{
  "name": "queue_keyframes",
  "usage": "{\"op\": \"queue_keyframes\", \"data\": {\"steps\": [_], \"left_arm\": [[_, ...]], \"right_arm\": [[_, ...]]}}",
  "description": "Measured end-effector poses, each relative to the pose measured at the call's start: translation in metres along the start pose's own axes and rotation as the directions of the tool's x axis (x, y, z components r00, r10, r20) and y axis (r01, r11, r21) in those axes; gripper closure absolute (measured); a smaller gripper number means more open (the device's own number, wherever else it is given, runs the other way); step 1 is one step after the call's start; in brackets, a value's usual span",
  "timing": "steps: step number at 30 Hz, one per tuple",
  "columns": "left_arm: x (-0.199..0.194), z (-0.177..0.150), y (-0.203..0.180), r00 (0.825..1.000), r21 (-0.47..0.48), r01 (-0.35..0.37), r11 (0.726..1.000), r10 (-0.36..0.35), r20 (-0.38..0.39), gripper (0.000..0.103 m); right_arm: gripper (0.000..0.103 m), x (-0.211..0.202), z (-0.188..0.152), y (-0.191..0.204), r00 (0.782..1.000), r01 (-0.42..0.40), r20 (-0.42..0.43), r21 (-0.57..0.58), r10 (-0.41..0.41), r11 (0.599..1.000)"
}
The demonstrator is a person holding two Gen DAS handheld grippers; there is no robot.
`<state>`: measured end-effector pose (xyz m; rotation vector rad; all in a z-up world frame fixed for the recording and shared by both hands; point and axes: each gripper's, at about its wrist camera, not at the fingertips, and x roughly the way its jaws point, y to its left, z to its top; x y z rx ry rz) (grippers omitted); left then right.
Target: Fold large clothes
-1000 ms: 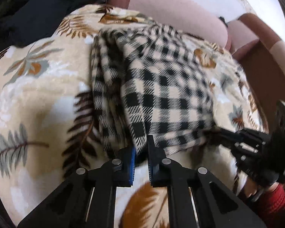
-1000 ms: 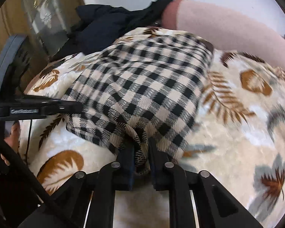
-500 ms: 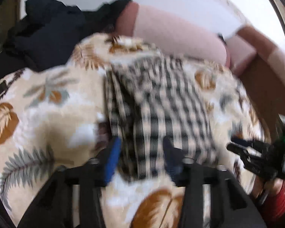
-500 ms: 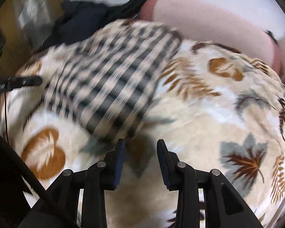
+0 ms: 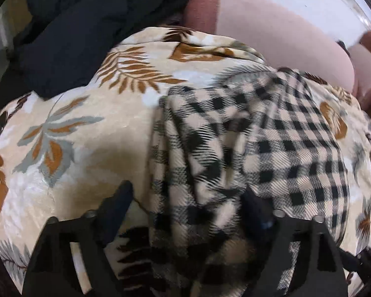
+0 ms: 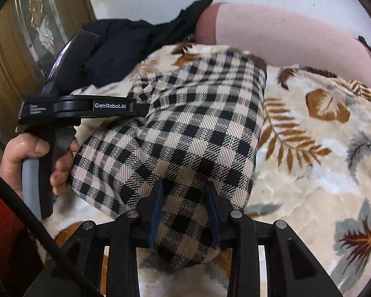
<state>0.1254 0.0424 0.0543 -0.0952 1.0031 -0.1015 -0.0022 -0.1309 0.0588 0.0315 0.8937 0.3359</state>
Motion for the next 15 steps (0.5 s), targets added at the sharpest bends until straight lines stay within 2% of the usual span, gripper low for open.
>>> {"op": "queue_keyframes", "data": {"steps": [4,8,11,15], "left_arm": [[-0.006,0.002,0.009,0.999,-0.037,0.046,0.998,-0.046,0.000,0.017],[-0.034,-0.004,0.002,0.995,0.008,0.002,1.000,-0.002,0.098,0.017],[-0.067,-0.014,-0.004,0.977,0.045,-0.062,0.997,0.051,0.208,0.017],[-0.120,-0.033,-0.011,0.925,0.066,-0.116,0.991,0.084,0.370,0.017]], "right_arm": [[0.062,0.002,0.004,-0.003,1.000,-0.002,-0.010,-0.009,0.002,1.000],[0.061,-0.008,0.001,-0.007,1.000,0.020,0.013,-0.007,-0.020,1.000],[0.061,-0.024,0.000,-0.017,0.997,0.053,0.054,0.037,-0.055,0.998],[0.058,-0.044,-0.003,-0.033,0.989,0.097,0.100,0.109,-0.108,0.989]]}}
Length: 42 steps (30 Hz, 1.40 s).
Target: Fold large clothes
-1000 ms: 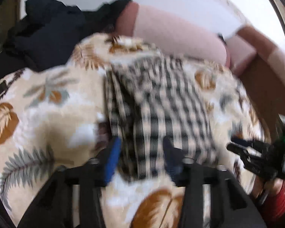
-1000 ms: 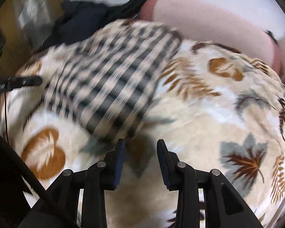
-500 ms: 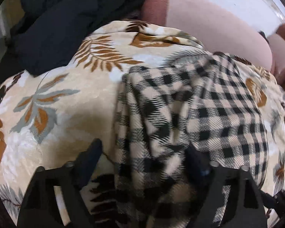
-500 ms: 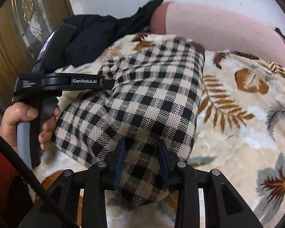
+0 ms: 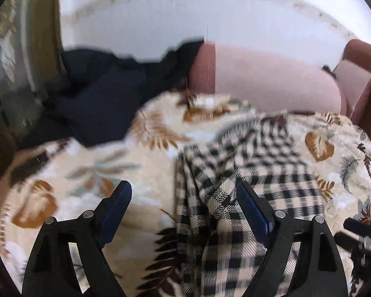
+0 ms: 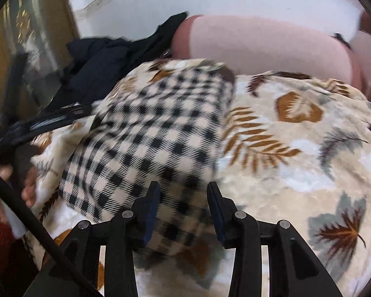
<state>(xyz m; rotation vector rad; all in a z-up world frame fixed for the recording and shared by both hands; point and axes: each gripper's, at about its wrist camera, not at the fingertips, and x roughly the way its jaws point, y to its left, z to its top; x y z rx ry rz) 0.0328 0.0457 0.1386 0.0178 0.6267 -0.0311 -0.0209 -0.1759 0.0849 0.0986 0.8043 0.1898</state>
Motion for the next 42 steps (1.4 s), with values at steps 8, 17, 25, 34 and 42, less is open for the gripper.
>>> {"op": "queue_keyframes", "data": {"steps": [8,17,25,34,42], "left_arm": [[-0.074,-0.027,0.004,0.999,-0.031,-0.024,0.999,0.023,-0.027,0.016],[-0.100,-0.073,0.014,0.996,-0.059,0.004,0.998,-0.009,-0.089,0.016],[-0.088,-0.089,0.019,0.991,-0.065,-0.029,0.997,0.020,-0.136,0.016],[-0.070,-0.104,0.006,0.977,-0.024,-0.034,0.999,0.028,-0.211,0.016],[-0.057,-0.114,0.003,0.962,-0.035,-0.014,0.999,0.004,-0.272,0.016]], "right_arm": [[0.055,-0.030,-0.010,-0.002,0.999,0.027,0.032,0.088,-0.030,0.996],[0.054,-0.034,-0.044,0.048,0.999,0.033,0.013,-0.013,-0.033,0.999],[0.054,-0.024,-0.079,0.065,0.992,0.082,-0.099,-0.026,-0.084,0.996],[0.047,-0.028,-0.081,0.045,0.983,0.160,-0.088,0.006,-0.158,0.987],[0.046,-0.027,-0.081,0.048,0.982,0.161,-0.098,-0.014,-0.162,0.987]]}}
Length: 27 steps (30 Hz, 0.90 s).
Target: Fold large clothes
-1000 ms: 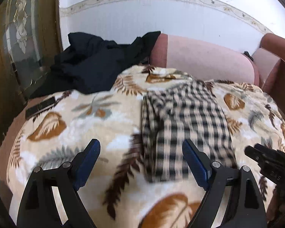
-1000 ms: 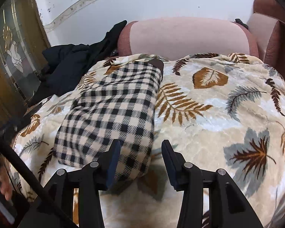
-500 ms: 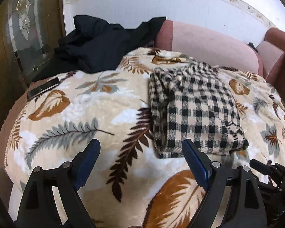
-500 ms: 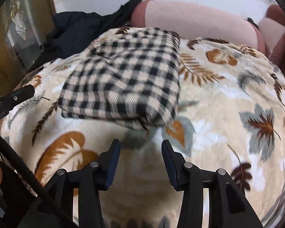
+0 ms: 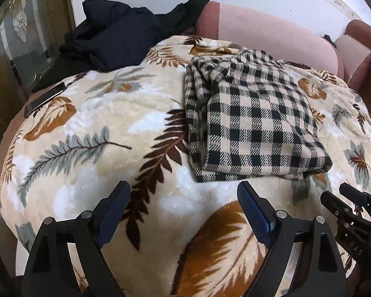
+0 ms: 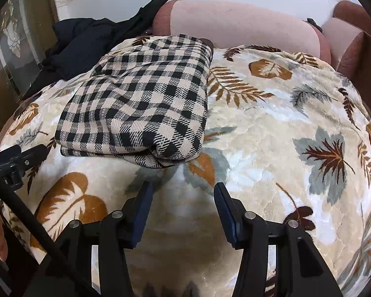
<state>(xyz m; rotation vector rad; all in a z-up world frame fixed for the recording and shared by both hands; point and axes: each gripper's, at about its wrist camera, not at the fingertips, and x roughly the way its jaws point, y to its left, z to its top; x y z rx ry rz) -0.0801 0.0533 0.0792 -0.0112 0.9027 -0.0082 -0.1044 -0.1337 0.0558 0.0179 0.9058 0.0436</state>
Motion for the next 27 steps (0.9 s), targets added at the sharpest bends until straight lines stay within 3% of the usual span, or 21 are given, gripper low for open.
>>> {"op": "queue_keyframes", "data": {"steps": [5,27], "left_arm": [[0.003,-0.003,0.000,1.000,0.003,0.002,1.000,-0.002,-0.015,0.016],[0.021,-0.017,-0.013,0.992,0.026,0.059,0.998,-0.056,-0.115,0.016]], "right_arm": [[0.044,0.001,-0.002,0.006,1.000,0.028,0.002,-0.036,-0.028,0.999],[0.042,0.009,-0.001,-0.006,0.997,0.071,-0.028,0.016,-0.071,0.997]]}}
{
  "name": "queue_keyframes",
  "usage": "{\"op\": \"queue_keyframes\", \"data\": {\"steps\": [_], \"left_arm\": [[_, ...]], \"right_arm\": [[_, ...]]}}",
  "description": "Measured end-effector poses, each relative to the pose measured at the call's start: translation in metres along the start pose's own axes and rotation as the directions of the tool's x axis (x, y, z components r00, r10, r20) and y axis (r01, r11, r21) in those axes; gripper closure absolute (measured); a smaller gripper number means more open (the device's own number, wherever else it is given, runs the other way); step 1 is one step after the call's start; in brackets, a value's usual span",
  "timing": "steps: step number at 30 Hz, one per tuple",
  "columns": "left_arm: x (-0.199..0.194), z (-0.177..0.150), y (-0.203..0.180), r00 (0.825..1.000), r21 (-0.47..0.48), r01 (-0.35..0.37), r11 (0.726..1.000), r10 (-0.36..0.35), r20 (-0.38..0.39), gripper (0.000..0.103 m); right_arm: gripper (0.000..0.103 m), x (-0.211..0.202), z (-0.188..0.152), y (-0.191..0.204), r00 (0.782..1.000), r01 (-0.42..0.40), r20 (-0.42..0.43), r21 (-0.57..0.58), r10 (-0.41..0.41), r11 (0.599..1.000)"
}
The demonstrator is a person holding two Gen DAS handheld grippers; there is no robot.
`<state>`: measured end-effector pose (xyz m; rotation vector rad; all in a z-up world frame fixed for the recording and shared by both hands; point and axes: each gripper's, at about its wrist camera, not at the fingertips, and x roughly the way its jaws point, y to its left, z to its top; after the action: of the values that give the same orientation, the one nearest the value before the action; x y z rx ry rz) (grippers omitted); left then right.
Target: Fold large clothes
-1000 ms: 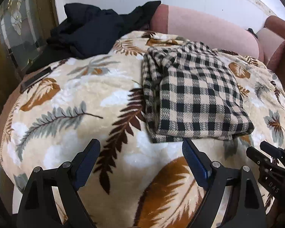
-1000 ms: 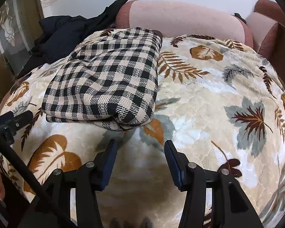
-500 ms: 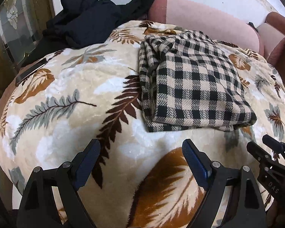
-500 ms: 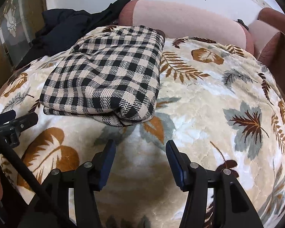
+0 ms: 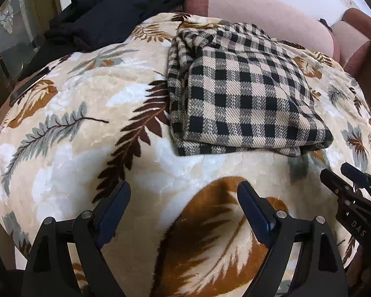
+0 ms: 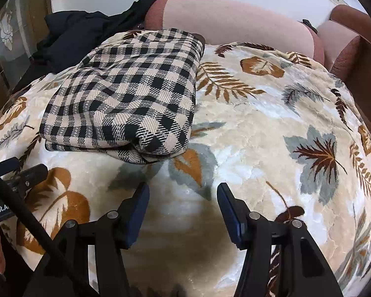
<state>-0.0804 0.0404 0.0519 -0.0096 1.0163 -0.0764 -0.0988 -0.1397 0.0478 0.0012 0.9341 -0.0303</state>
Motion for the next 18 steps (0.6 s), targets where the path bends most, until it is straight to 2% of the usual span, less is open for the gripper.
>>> {"op": "queue_keyframes", "data": {"steps": [18], "left_arm": [[0.0055,-0.0021,-0.0022,1.000,0.010,0.007,1.000,-0.007,-0.022,0.016]], "right_arm": [[0.040,0.0042,0.0003,-0.0009,1.000,0.010,-0.003,0.002,-0.010,1.000]]}}
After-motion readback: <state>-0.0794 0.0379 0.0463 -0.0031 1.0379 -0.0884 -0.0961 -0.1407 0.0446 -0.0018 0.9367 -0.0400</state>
